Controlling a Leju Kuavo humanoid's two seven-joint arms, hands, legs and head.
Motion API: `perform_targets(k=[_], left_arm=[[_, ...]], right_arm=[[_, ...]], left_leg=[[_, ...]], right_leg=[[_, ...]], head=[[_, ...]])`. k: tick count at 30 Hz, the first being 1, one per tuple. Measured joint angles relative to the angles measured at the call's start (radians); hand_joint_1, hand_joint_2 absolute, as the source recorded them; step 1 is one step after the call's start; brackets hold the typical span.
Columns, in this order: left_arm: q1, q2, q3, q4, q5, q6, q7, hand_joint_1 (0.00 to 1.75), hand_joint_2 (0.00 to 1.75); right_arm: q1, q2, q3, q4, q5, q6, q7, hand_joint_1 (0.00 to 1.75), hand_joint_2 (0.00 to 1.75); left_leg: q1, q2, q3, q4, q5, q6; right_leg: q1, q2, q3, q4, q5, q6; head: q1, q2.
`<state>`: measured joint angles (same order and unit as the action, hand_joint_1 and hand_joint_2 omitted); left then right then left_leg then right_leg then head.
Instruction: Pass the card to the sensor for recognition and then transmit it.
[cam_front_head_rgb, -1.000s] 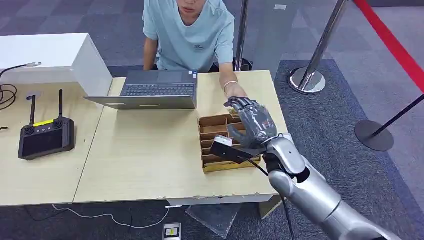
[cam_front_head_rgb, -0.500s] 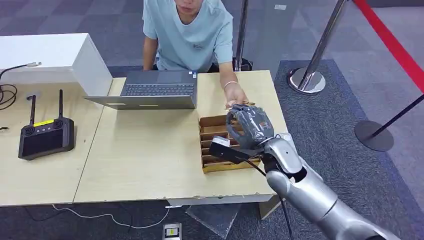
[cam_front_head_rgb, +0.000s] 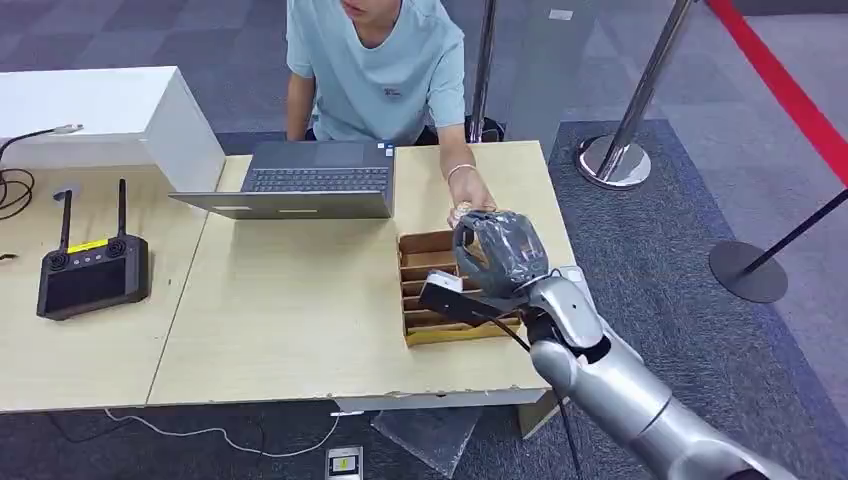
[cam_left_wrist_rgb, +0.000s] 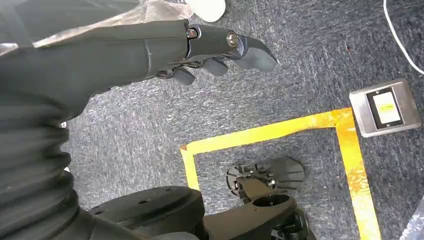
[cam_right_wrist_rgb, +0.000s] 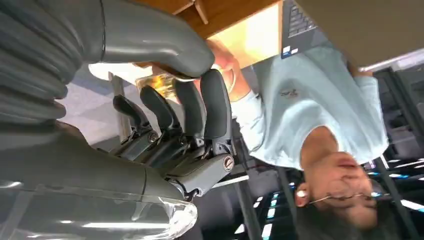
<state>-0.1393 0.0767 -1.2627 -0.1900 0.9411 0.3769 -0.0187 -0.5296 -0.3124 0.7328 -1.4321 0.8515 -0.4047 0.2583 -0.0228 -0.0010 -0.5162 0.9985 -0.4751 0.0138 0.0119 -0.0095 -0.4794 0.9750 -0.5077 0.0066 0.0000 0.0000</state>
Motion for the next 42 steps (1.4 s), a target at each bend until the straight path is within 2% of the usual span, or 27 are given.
perform_targets(k=[1,4,5,9,12,24,25,31,32,33,42], left_arm=[[0.0,0.0,0.0,0.0,0.0,0.0,0.0,0.0,1.75],[0.0,0.0,0.0,0.0,0.002,0.0,0.0,0.0,1.75],[0.0,0.0,0.0,0.0,0.002,0.0,0.0,0.0,1.75],[0.0,0.0,0.0,0.0,0.003,0.0,0.0,0.0,1.75],[0.0,0.0,0.0,0.0,0.003,0.0,0.0,0.0,1.75],[0.001,0.0,0.0,0.0,0.003,0.0,0.0,0.0,1.75],[0.001,0.0,0.0,0.0,0.003,0.0,0.0,0.0,1.75],[0.001,0.0,0.0,0.0,0.003,0.0,0.0,0.0,1.75],[0.001,0.0,0.0,0.0,0.003,0.0,0.0,0.0,1.75],[0.001,0.0,0.0,0.0,0.003,0.0,0.0,0.0,1.75],[0.001,0.0,0.0,0.0,0.003,0.0,0.0,0.0,1.75]], right_arm=[[0.0,0.001,0.0,0.004,0.0,-0.008,-0.001,1.34,1.75],[0.0,0.005,-0.001,0.015,0.0,-0.023,-0.002,1.45,1.75],[0.0,0.005,-0.001,0.018,-0.001,-0.027,-0.002,1.54,1.75],[0.001,0.009,-0.002,0.028,-0.003,-0.041,-0.005,1.54,1.75],[0.001,0.01,-0.002,0.034,-0.006,-0.043,-0.007,1.75,1.75],[0.001,0.021,-0.018,0.066,0.002,-0.093,-0.007,1.75,1.75],[0.001,0.022,-0.019,0.068,0.002,-0.095,-0.007,1.68,1.75],[0.001,0.027,-0.022,0.085,0.002,-0.104,-0.007,1.68,1.75],[0.001,0.028,-0.023,0.086,0.002,-0.105,-0.007,0.7,1.75],[0.001,0.029,-0.024,0.087,0.002,-0.105,-0.007,0.0,1.75],[0.003,0.034,-0.027,0.1,0.016,-0.135,-0.007,0.0,1.75]], left_leg=[[0.0,0.0,0.0,0.0,0.0,0.0],[0.0,0.0,0.0,0.0,0.0,0.0],[0.0,0.0,0.0,0.0,0.0,0.0],[0.0,0.0,0.0,0.0,0.0,0.0],[0.0,0.0,0.0,0.0,0.0,0.0],[0.0,0.0,0.0,0.0,0.0,0.0],[0.0,0.0,0.0,0.0,0.0,0.0],[0.0,0.0,0.0,0.0,0.0,0.0],[0.0,0.0,0.0,0.0,0.0,0.0],[0.0,0.0,0.0,0.0,0.0,0.0],[0.0,0.0,0.0,0.0,0.0,0.0]], right_leg=[[0.0,0.0,0.0,0.0,0.0,0.0],[0.0,0.0,0.0,0.0,0.0,0.0],[0.0,0.0,0.0,0.0,0.0,0.0],[0.0,0.0,0.0,0.0,0.0,0.0],[0.0,0.0,0.0,0.0,0.0,0.0],[0.0,0.0,0.0,0.0,0.0,0.0],[0.0,0.0,0.0,0.0,0.0,0.0],[0.0,0.0,0.0,0.0,0.0,0.0],[0.0,0.0,0.0,0.0,0.0,0.0],[0.0,0.0,0.0,0.0,0.0,0.0],[0.0,0.0,0.0,0.0,0.0,0.0]], head=[[0.0,0.0],[0.0,0.0],[0.0,0.0],[0.0,0.0],[0.0,0.0],[0.0,0.0],[0.0,0.0],[0.0,0.0],[0.0,0.0],[0.0,0.0],[0.0,0.0]])
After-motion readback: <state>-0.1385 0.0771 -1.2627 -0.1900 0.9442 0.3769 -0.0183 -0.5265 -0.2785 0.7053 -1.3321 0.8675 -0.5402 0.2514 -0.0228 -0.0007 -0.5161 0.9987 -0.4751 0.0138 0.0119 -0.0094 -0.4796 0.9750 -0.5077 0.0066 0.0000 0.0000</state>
